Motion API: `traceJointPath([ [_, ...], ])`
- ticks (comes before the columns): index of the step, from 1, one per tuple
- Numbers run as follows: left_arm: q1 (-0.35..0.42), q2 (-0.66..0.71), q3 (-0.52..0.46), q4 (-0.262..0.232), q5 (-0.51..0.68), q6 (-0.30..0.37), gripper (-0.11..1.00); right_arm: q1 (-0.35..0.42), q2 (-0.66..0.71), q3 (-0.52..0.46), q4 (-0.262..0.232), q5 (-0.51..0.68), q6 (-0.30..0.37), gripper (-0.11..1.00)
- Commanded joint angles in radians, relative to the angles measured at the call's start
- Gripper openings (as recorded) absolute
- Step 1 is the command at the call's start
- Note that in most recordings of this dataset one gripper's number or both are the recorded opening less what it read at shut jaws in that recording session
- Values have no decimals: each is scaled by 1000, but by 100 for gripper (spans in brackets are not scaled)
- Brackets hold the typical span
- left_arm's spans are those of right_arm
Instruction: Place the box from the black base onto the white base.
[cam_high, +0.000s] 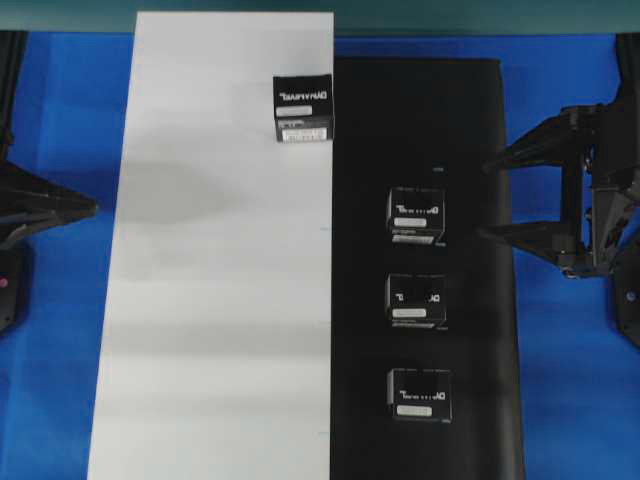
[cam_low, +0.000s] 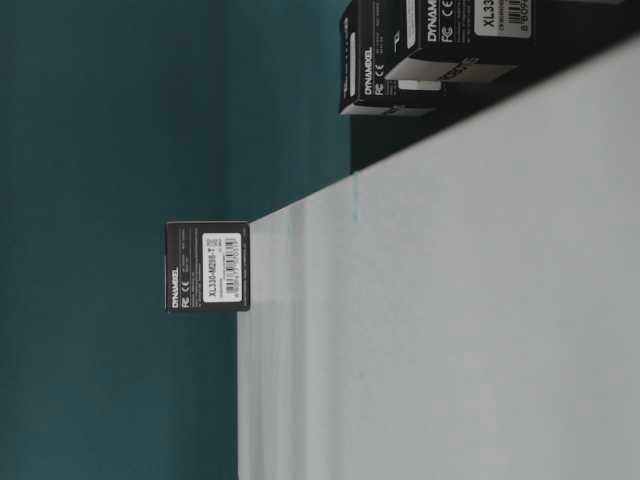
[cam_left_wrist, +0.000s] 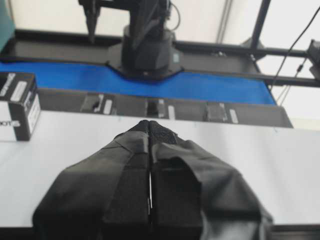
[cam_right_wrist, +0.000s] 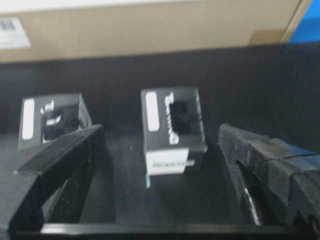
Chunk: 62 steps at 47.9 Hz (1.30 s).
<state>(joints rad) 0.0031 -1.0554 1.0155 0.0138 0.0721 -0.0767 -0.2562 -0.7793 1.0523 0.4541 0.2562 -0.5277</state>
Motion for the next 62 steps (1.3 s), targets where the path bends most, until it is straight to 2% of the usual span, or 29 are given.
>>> traceJointPath([
  [1,-3,14,-17,3,-12,-2,-6,9,3,15,5,-28,-2,99],
  [11,-5,15,-18,3,-14,0,-6,15,2,44,5,-78,-2,99],
  [33,-6,15,-17,3,-14,0,-6,17,-3,57,5,-81,-2,99],
  [62,-6,15,-18,3,-14,0,-6,17,-124,63,5,-77,2,99],
])
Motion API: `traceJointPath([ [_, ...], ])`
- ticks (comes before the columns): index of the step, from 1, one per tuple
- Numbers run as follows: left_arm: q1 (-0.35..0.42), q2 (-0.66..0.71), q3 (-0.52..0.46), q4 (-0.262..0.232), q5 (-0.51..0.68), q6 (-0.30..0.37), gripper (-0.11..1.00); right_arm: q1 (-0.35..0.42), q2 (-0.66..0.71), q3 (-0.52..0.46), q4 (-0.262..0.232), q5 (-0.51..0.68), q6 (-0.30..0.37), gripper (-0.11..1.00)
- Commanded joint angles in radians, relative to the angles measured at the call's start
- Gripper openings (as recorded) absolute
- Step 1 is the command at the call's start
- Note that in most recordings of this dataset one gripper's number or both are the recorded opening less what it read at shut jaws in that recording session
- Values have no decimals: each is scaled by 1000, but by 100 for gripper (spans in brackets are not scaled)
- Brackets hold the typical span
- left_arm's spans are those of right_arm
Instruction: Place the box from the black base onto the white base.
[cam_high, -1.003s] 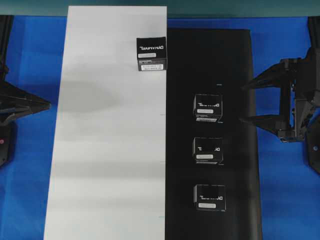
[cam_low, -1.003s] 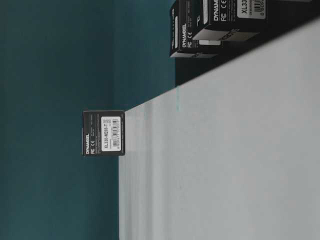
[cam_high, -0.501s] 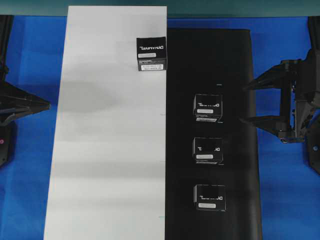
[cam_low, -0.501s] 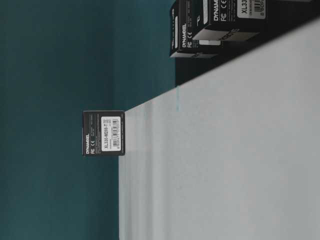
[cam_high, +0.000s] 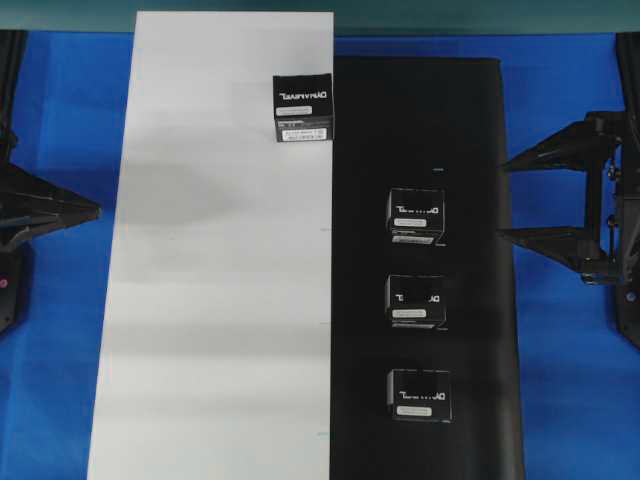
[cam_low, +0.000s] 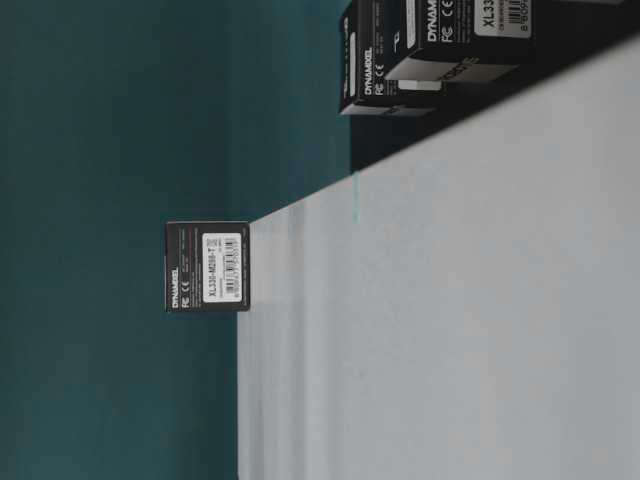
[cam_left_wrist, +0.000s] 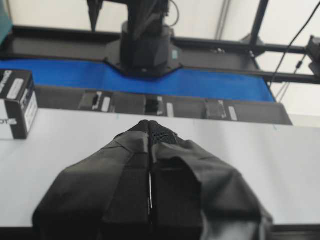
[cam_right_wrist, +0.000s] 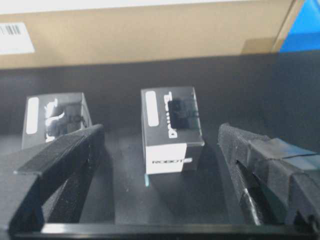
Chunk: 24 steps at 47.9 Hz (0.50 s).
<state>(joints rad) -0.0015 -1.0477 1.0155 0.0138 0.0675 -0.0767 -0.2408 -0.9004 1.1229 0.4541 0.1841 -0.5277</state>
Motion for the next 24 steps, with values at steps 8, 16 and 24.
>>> traceJointPath([
  [8,0,8,-17,3,-9,0,-6,2,-12,-9,5,-9,2,99],
  [16,-2,8,-17,3,-9,0,-6,5,-20,-12,6,-12,2,99],
  [24,-2,8,-18,3,-9,0,-6,6,-48,-12,5,-43,2,99],
])
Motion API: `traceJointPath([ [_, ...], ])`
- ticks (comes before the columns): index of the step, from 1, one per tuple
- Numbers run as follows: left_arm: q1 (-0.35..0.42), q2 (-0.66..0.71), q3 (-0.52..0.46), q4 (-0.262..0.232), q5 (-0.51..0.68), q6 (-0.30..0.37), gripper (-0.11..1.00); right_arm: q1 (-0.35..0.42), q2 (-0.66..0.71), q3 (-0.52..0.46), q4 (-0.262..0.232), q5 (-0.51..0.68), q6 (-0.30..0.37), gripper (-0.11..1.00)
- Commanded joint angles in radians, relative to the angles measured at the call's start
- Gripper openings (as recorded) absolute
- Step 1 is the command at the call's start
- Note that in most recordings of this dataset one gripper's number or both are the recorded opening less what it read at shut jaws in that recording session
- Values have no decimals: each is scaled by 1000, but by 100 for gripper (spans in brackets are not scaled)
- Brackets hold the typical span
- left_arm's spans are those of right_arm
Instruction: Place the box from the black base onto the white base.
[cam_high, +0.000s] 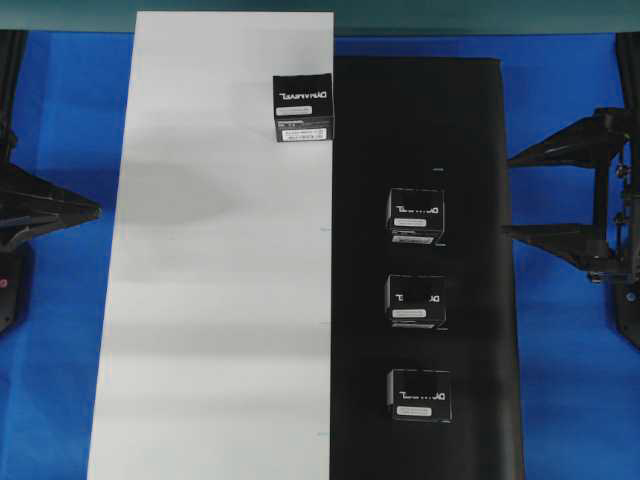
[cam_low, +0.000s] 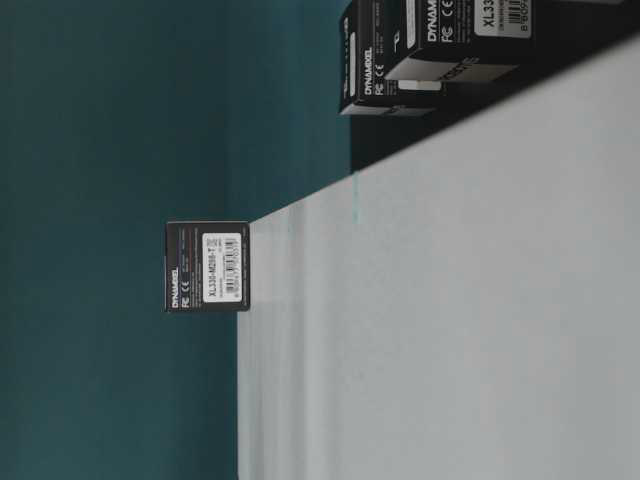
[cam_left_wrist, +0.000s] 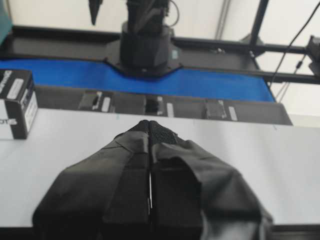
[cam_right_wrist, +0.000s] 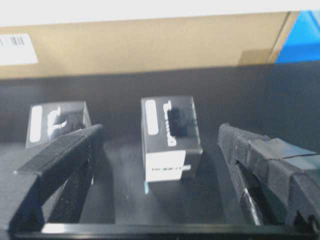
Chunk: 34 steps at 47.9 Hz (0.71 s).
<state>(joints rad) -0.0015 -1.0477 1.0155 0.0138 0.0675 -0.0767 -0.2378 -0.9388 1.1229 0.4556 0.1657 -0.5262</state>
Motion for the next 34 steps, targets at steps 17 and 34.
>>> traceJointPath([
  [17,-2,8,-18,3,-9,0,-6,5,-20,-14,3,-51,2,99],
  [34,-2,9,-17,3,-9,-2,-6,5,-20,-14,5,-46,2,99],
])
